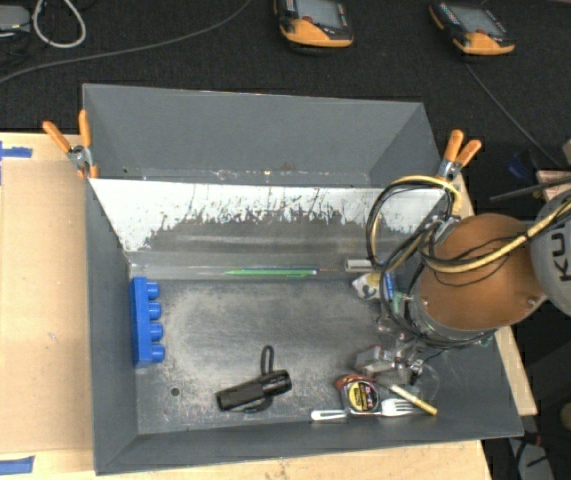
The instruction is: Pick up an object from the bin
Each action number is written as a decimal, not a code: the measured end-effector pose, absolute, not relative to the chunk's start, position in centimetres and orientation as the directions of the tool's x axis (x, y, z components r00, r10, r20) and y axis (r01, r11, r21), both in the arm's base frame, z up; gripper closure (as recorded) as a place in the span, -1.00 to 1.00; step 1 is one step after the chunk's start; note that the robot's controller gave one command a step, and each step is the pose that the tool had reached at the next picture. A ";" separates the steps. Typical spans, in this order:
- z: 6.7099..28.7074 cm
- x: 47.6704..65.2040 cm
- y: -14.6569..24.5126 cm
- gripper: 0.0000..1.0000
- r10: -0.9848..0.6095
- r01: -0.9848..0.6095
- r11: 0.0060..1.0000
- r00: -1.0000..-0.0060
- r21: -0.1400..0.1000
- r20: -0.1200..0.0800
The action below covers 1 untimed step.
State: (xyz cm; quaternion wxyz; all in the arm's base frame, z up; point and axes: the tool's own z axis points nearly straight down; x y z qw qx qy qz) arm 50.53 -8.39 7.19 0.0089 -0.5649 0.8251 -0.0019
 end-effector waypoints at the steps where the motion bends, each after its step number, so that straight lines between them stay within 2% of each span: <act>1: 10.3 50.2 -8.3 1.00 -0.931 -0.931 0.365 -0.365 -0.003 -0.010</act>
Offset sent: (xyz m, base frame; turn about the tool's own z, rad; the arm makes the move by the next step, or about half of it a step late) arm -0.0032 0.0007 0.0451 0.0025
